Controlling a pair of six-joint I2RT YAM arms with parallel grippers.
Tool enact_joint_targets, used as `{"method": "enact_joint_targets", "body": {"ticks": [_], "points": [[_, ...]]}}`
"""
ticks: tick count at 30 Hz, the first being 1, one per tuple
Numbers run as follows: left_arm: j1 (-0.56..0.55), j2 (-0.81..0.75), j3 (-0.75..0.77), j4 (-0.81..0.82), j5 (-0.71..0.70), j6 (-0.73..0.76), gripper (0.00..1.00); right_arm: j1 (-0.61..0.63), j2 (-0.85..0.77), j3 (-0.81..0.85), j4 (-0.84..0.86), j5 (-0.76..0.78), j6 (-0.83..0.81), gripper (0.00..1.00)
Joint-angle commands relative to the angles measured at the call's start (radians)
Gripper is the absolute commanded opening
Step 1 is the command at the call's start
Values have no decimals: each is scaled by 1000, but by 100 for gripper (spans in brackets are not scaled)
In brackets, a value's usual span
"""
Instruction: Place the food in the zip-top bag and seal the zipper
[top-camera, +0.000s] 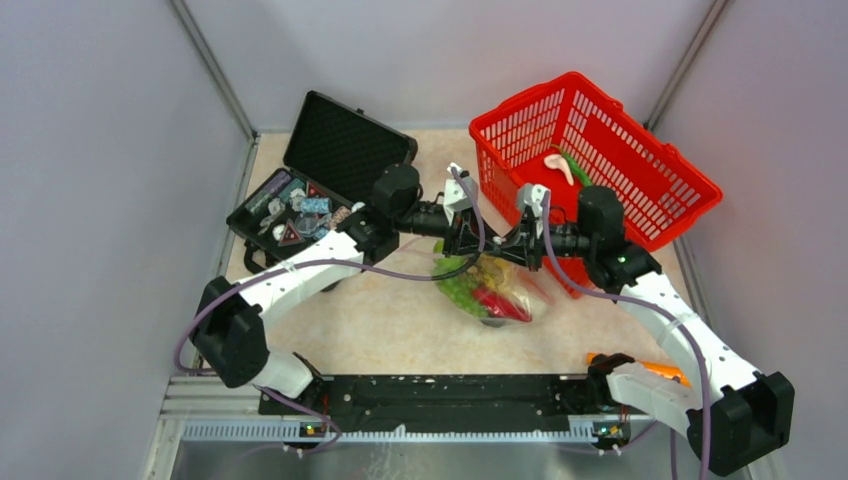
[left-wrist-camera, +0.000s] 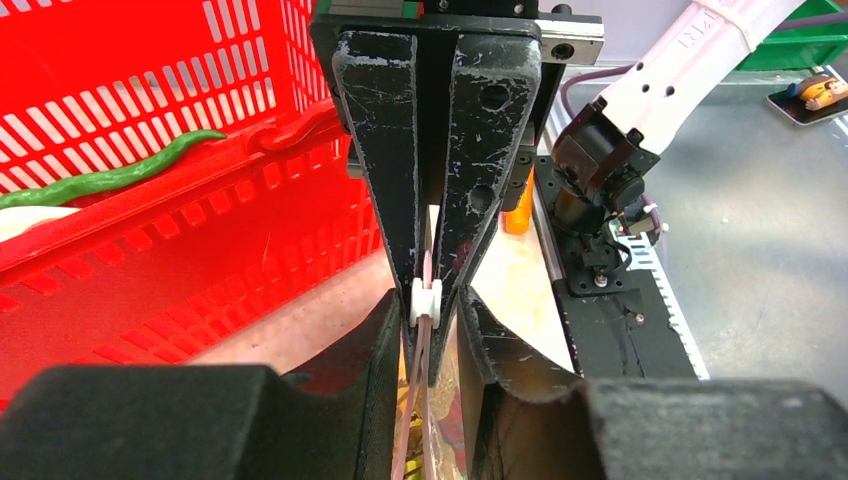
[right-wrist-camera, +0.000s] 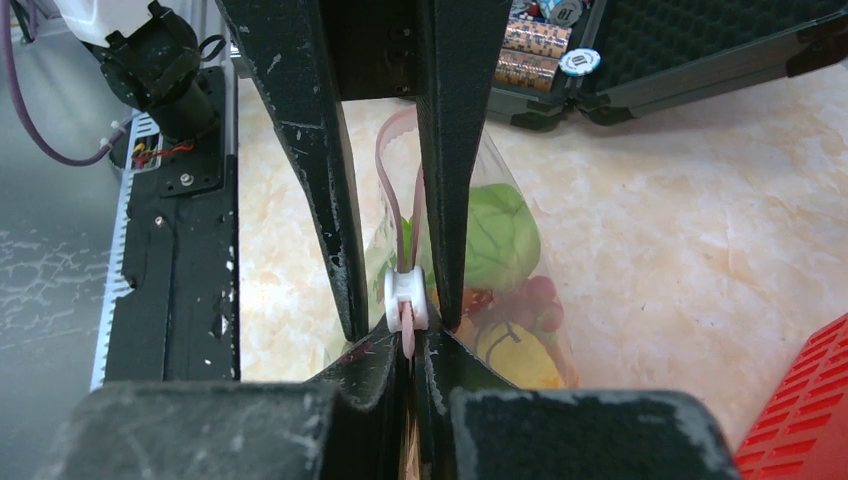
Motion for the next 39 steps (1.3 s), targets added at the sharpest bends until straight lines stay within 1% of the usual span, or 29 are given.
{"method": "enact_joint_targets", "body": {"ticks": [1, 4, 6, 7, 14, 17, 23, 29, 32, 34, 35, 37, 39], "points": [[-6, -14, 21, 58, -16, -15, 25, 12, -7, 0, 15, -5, -17, 0], [-7, -22, 13, 77, -21, -21, 12, 10, -8, 0, 17, -5, -15, 0], [-7, -21, 13, 71, -18, -19, 1, 11, -8, 1, 17, -3, -13, 0], [-8, -21, 14, 58, -19, -8, 0, 10, -9, 1, 18, -3, -13, 0], [-8, -28, 3, -58, -45, 83, 0, 11, -27, -6, 34, 6, -9, 0], [-7, -35, -3, -114, -78, 126, 0, 10, -30, -7, 41, 2, -4, 0], [-7, -59, -25, -167, -121, 175, 0, 11, -43, -15, 57, 7, 3, 0], [-6, -73, -28, -257, -158, 222, 0, 11, -39, -19, 63, -5, 4, 0], [-6, -81, -32, -269, -159, 230, 0, 10, -34, -17, 61, -16, 6, 0], [-6, -84, -32, -245, -147, 212, 0, 14, -19, -3, 39, -45, -2, 0], [-7, -82, -29, -232, -133, 203, 0, 20, -7, 15, 15, -32, -7, 0], [-8, -78, -18, -225, -110, 194, 0, 38, 26, 56, -68, 14, -41, 15], [-8, -74, -8, -224, -103, 193, 0, 61, 53, 89, -128, 54, -84, 24]]}}
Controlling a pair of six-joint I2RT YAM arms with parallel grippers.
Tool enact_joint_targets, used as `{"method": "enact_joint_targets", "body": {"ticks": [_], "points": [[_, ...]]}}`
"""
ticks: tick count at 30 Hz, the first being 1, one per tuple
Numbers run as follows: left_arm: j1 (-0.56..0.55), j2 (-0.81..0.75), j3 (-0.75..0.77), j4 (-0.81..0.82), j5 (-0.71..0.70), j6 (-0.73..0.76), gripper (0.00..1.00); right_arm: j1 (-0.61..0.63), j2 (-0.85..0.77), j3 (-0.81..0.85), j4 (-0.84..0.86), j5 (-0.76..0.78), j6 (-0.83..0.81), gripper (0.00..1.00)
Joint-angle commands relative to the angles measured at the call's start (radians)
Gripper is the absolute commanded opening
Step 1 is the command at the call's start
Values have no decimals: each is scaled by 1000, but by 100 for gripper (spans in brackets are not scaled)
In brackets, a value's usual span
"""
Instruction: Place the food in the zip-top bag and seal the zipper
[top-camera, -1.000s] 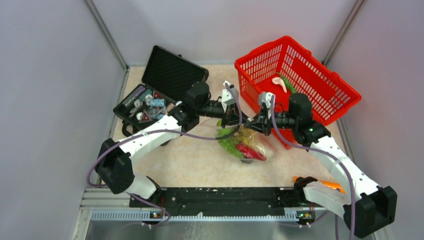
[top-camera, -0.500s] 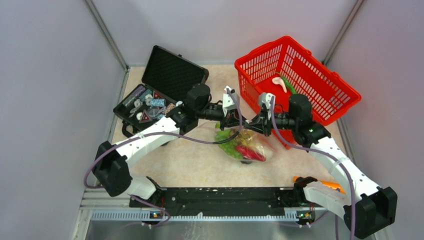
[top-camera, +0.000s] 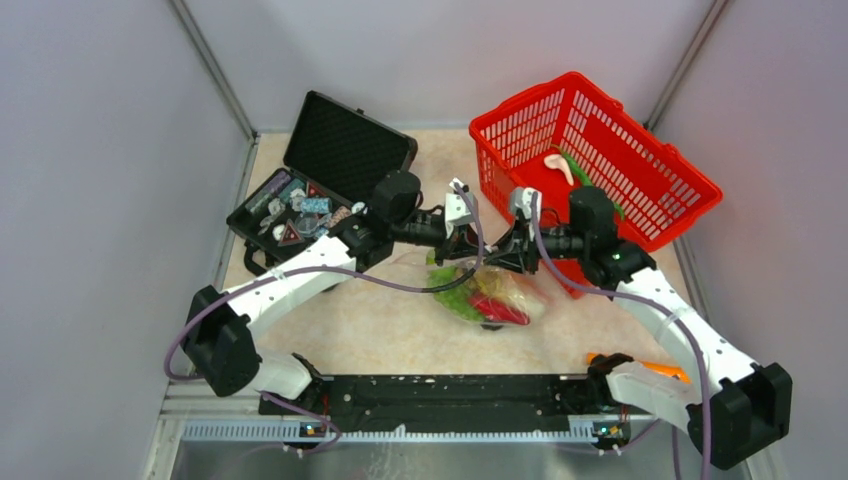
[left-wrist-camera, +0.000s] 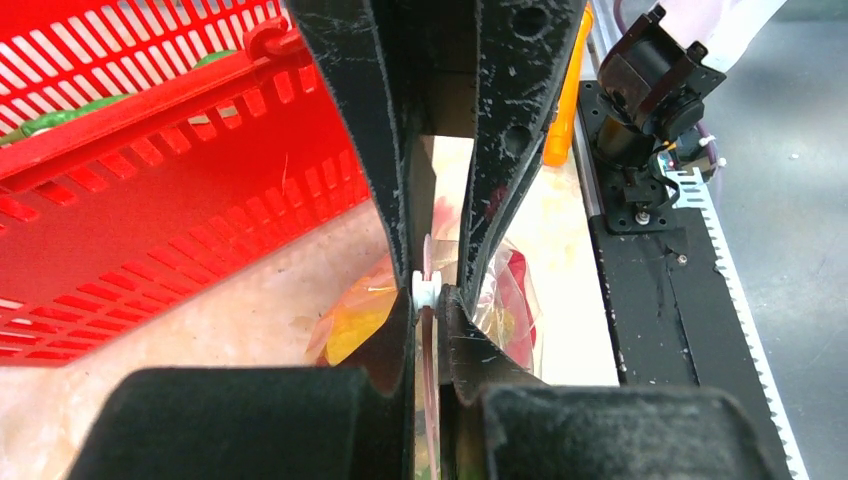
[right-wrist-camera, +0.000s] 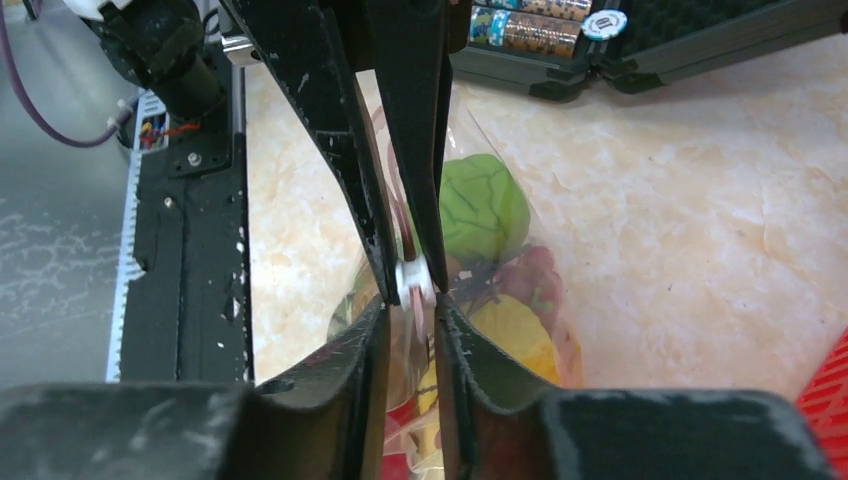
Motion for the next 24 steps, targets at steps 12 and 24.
{"method": "enact_joint_targets", "body": {"ticks": [12, 24], "points": [[2, -16, 27, -37, 11, 22, 0, 64, 89, 192, -213, 116, -158, 2], [3, -26, 17, -146, -72, 94, 0, 97, 39, 188, -167, 243, -107, 0]]}}
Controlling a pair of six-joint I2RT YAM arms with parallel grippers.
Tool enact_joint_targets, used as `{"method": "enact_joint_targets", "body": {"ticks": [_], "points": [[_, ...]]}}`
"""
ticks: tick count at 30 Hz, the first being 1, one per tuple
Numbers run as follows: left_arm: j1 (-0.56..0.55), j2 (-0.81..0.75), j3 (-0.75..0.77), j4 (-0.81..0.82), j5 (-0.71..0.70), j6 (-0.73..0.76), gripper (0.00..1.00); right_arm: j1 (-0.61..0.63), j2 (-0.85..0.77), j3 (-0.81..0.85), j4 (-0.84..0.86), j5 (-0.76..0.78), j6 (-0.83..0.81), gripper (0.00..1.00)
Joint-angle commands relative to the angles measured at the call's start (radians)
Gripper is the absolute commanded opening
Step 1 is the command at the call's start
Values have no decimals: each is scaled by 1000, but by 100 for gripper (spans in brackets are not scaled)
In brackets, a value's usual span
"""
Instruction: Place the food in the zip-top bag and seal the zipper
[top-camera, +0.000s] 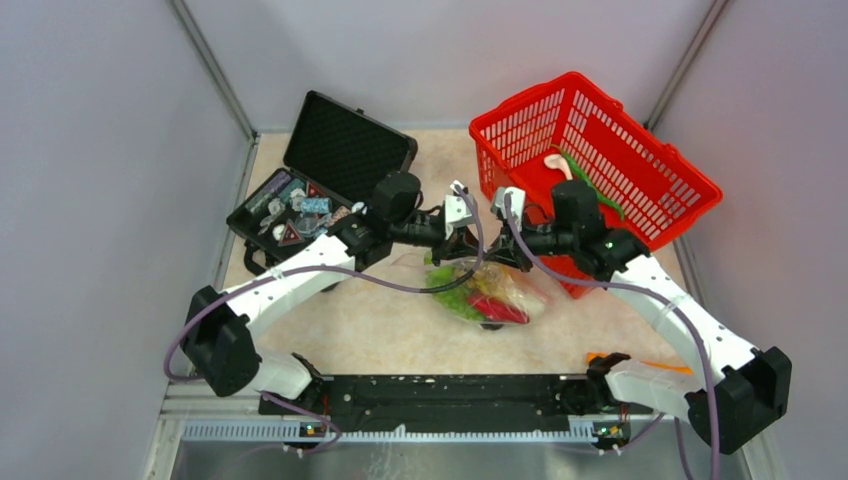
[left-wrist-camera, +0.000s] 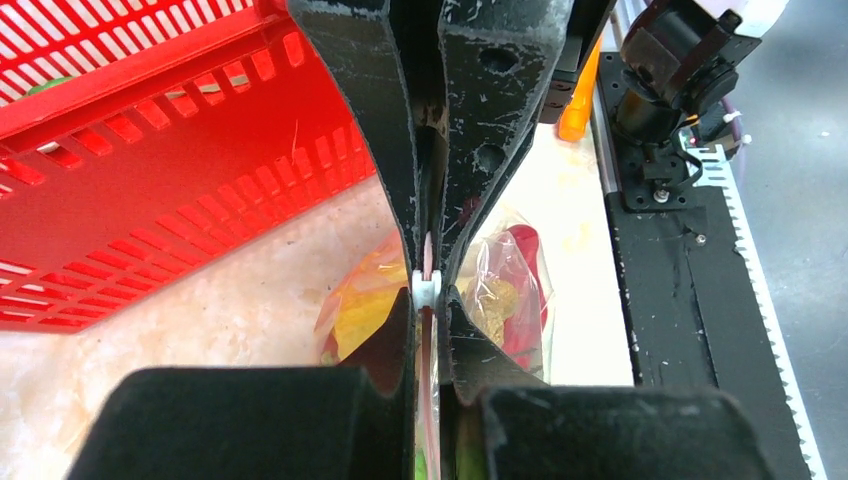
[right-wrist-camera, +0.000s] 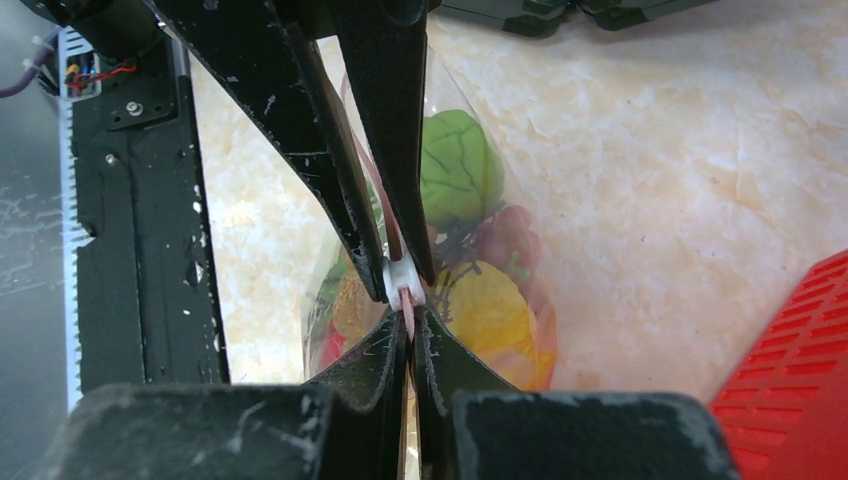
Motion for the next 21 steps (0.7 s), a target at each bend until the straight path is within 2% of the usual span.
{"method": "enact_joint_targets", "body": {"ticks": [1, 11, 17, 19, 21], "points": [[-2, -33, 1, -82, -65, 54, 0, 8, -55, 39, 60, 48, 21, 0], [-2, -118, -82, -63, -153, 46, 0, 8, -64, 0, 93, 24, 36, 0], [-2, -124, -84, -39, -127, 15, 0, 8, -74, -3, 122, -22, 53, 0], [-2, -122, -80, -18, -110, 2, 0, 9, -68, -4, 123, -43, 56, 17], [-2, -122, -72, -7, -93, -5, 0, 11, -58, -1, 118, -58, 51, 29]]}}
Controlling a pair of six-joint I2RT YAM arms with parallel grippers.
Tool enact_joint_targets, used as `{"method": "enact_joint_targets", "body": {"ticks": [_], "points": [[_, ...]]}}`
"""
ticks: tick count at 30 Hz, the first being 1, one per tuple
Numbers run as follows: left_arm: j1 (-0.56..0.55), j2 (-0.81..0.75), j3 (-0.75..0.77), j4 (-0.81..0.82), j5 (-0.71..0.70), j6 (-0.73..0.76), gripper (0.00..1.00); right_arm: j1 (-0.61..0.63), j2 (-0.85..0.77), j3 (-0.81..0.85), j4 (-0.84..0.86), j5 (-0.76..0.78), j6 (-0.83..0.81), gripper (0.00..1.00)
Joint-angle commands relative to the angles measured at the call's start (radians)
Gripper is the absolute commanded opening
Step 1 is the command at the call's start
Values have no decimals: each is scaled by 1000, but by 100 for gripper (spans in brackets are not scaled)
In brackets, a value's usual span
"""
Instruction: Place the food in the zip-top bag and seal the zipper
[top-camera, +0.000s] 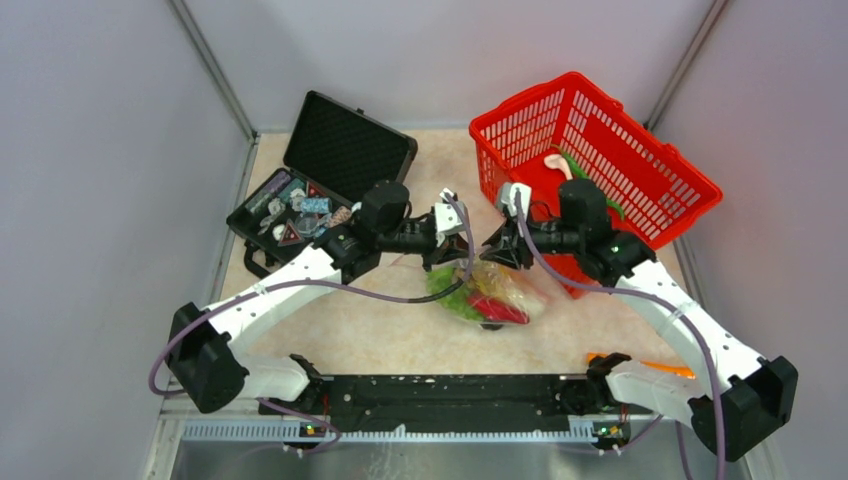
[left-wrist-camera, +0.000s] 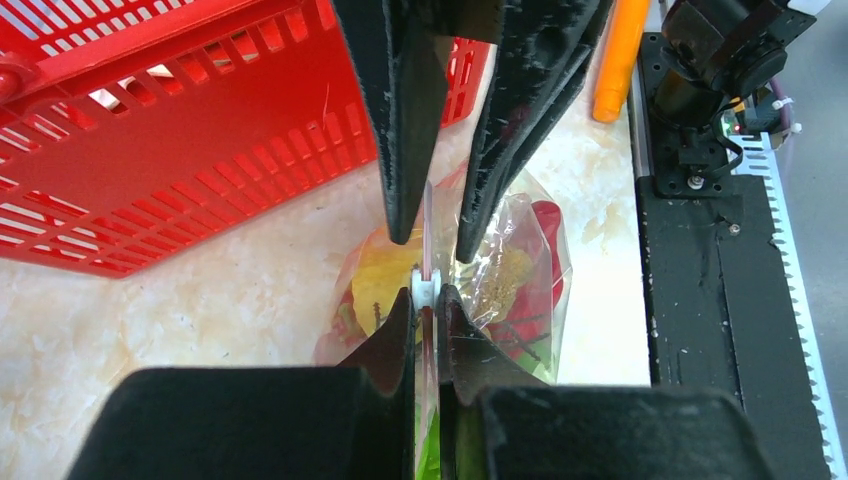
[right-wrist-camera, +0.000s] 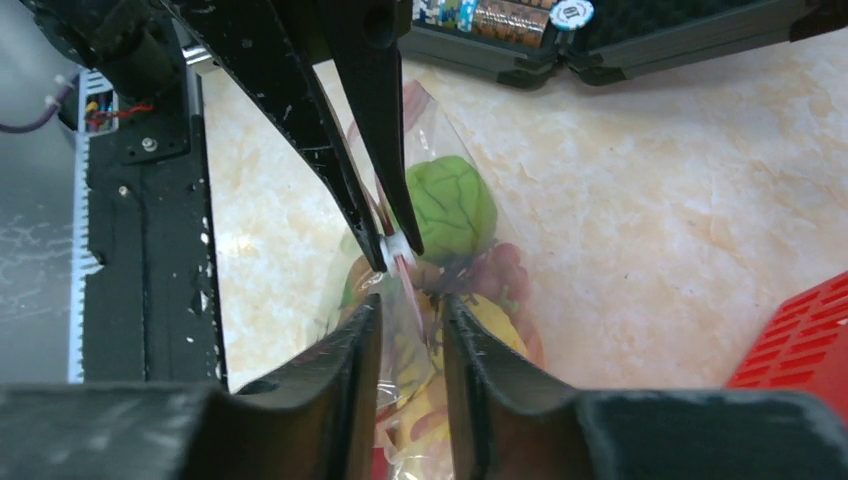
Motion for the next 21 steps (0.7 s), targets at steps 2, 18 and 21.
{"method": "enact_joint_targets", "body": {"ticks": [2, 18, 21], "points": [[3, -16, 8, 17, 37, -29, 0, 10, -6, 9, 54, -60, -8, 34], [3, 8, 26, 18, 49, -34, 0, 42, 91, 86, -45, -37, -105, 6], [3, 3, 17, 25, 43, -37, 0, 42, 87, 87, -39, -42, -101, 0]]}}
